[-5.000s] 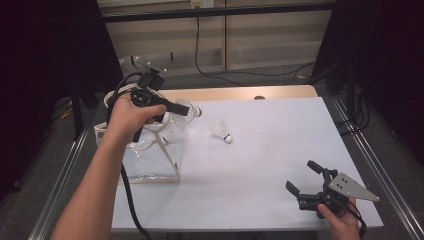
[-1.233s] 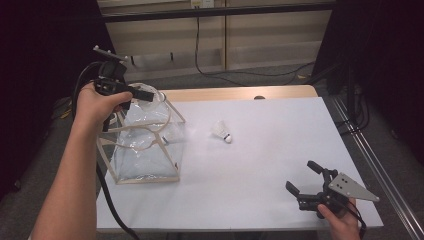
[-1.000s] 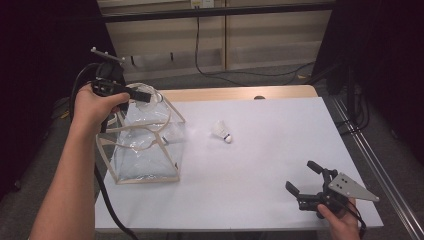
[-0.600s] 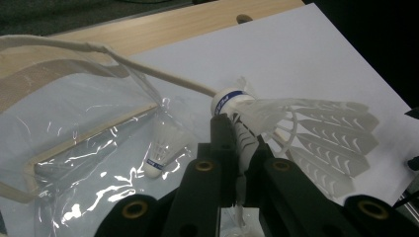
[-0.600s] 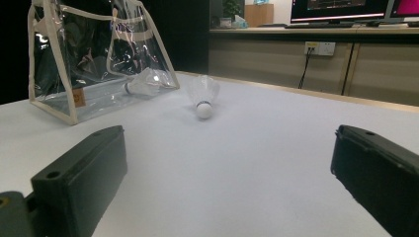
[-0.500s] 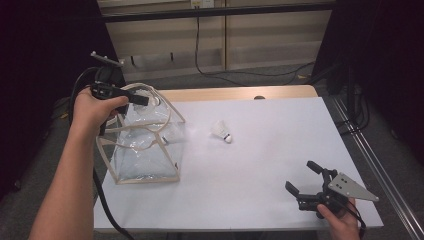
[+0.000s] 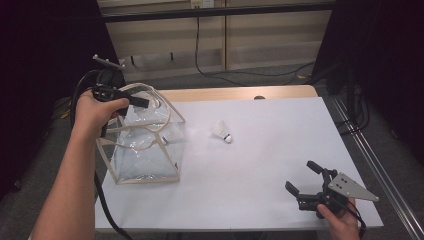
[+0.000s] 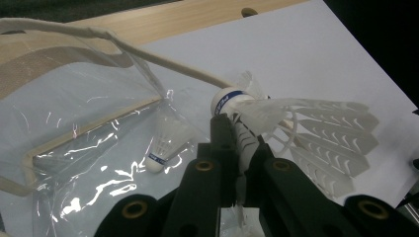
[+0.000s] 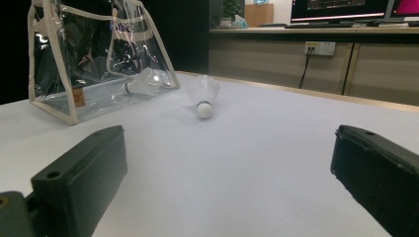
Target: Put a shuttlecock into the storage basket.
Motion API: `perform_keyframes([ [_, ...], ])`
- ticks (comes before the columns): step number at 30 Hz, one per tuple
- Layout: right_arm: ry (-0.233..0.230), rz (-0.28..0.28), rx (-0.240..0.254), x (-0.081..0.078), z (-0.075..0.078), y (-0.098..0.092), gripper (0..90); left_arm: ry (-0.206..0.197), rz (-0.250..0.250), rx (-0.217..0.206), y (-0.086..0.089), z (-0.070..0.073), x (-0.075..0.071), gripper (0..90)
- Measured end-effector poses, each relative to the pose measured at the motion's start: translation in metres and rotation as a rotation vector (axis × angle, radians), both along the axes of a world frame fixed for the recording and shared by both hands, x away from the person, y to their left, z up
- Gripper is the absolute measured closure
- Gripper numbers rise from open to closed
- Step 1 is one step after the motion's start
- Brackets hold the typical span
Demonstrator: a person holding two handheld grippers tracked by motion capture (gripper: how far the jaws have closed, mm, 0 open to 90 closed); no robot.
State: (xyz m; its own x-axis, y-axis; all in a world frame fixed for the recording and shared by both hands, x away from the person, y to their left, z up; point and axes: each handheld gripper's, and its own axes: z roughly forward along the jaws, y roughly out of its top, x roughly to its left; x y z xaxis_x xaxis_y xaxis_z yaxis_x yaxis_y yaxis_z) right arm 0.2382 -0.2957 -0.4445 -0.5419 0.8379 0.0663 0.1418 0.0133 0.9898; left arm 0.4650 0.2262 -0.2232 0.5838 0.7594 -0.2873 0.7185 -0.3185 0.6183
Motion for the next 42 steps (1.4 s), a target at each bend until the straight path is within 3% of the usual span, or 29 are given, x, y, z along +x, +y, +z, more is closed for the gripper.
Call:
perform_keyframes([
  [42, -0.003, 0.003, -0.001, 0.000, 0.000, 0.000, 0.6, 0.018, 0.029, 0.034, 0.001, -0.015, 0.004, 88.1],
])
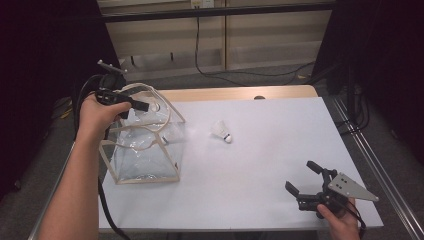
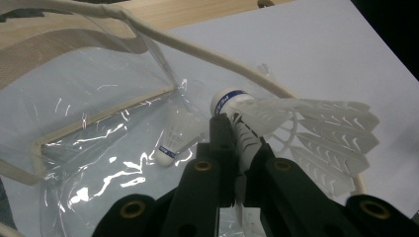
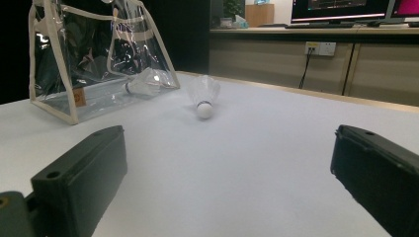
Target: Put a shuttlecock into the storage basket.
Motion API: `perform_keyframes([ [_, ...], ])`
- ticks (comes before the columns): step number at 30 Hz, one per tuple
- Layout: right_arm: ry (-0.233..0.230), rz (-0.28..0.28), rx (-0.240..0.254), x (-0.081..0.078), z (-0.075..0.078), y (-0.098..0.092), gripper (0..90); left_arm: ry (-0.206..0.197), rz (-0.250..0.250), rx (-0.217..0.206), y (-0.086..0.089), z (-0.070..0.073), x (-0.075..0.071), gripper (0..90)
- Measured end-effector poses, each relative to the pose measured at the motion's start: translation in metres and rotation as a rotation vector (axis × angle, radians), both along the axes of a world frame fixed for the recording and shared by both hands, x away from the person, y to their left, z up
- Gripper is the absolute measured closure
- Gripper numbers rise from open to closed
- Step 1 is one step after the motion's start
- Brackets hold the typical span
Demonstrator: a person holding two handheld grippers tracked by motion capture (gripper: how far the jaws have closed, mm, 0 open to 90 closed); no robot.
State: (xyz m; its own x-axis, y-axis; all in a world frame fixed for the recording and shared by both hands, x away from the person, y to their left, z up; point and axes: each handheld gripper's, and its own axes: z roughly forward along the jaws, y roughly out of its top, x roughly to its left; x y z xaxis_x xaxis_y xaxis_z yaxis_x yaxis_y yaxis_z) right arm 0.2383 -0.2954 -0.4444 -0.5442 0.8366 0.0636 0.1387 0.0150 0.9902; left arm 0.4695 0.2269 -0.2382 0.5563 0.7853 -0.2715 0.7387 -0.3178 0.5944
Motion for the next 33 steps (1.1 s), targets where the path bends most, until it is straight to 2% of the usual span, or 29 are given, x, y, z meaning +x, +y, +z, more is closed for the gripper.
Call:
perform_keyframes([
  [11, 0.001, -0.001, 0.000, 0.000, 0.000, 0.000, 0.6, -0.012, 0.020, 0.004, 0.001, -0.003, 0.000, 84.0],
  [16, 0.001, -0.002, -0.001, 0.000, 0.000, 0.000, 0.6, -0.015, 0.012, 0.005, 0.002, -0.002, -0.001, 81.7],
  [25, 0.001, -0.002, -0.001, 0.000, 0.000, 0.000, 0.6, -0.032, -0.014, -0.044, -0.005, 0.004, -0.006, 71.9],
  [33, 0.001, -0.002, 0.000, 0.000, 0.000, 0.000, 0.6, -0.051, -0.066, -0.079, -0.018, 0.015, -0.013, 61.5],
])
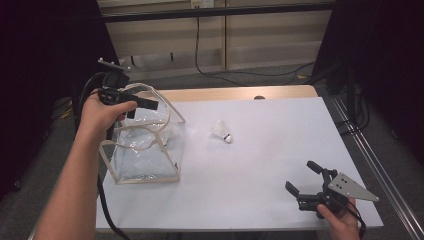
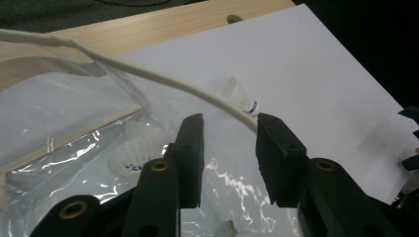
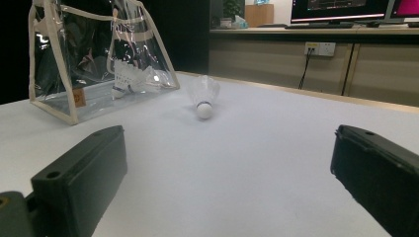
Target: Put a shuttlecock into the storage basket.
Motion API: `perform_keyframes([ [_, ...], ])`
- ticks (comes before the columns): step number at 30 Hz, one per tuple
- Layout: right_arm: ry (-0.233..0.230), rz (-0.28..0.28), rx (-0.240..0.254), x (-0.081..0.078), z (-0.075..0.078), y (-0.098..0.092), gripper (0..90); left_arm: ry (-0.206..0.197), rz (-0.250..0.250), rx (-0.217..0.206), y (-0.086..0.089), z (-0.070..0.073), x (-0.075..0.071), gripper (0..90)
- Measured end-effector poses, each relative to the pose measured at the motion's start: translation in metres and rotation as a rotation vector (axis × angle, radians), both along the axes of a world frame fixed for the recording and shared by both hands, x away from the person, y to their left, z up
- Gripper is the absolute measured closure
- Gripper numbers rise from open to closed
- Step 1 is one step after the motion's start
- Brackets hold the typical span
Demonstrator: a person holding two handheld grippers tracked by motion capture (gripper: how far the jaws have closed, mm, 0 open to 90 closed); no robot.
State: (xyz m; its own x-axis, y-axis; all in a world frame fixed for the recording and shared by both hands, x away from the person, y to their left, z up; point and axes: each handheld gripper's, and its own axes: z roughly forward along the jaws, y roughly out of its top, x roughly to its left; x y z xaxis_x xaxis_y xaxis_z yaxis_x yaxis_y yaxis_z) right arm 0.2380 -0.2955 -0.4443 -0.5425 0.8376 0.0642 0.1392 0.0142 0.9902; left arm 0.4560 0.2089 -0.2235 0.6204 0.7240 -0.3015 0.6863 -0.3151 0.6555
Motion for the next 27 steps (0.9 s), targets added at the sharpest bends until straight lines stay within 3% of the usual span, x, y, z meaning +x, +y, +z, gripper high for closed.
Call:
perform_keyframes([
  [6, -0.001, -0.001, -0.001, 0.000, 0.000, 0.000, 0.6, -0.011, -0.032, -0.023, -0.012, 0.008, -0.005, 49.9],
  [13, -0.003, 0.000, 0.001, 0.000, 0.000, 0.000, 0.6, -0.016, -0.080, -0.038, -0.028, 0.016, -0.011, 44.6],
  [27, -0.004, 0.000, 0.000, 0.000, 0.000, -0.001, 0.6, -0.013, -0.124, -0.030, -0.059, 0.012, -0.018, 31.5],
])
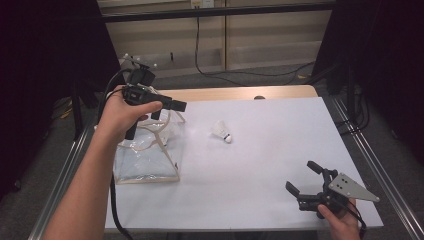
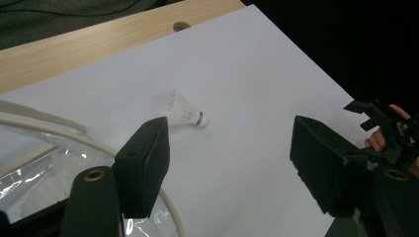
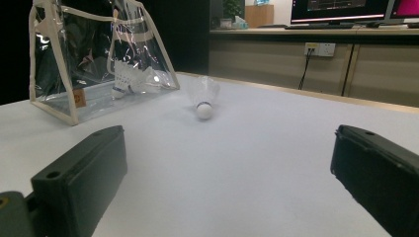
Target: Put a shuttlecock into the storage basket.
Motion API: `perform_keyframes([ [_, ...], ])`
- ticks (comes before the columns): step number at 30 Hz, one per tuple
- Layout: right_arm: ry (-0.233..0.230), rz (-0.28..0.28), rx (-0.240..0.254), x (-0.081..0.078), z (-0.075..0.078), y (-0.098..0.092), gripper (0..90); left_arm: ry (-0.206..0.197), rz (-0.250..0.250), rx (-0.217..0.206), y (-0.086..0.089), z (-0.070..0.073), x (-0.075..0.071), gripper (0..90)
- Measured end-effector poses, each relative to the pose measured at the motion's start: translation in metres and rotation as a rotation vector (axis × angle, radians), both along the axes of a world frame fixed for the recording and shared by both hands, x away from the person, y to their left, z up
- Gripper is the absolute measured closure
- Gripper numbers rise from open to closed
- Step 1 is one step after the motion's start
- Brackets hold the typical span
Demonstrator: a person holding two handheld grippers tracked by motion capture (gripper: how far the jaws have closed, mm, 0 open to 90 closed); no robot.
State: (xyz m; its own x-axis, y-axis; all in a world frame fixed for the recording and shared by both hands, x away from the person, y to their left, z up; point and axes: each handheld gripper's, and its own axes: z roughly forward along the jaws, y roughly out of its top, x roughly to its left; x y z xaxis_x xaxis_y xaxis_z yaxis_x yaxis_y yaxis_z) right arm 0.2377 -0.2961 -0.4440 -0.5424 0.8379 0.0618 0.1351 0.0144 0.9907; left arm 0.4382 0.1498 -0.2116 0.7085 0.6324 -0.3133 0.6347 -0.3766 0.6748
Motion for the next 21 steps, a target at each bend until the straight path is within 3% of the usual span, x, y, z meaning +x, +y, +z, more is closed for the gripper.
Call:
perform_keyframes([
  [21, 0.001, 0.000, -0.001, 0.000, 0.000, 0.000, 0.6, 0.021, -0.034, 0.002, -0.032, -0.019, -0.005, 21.1],
])
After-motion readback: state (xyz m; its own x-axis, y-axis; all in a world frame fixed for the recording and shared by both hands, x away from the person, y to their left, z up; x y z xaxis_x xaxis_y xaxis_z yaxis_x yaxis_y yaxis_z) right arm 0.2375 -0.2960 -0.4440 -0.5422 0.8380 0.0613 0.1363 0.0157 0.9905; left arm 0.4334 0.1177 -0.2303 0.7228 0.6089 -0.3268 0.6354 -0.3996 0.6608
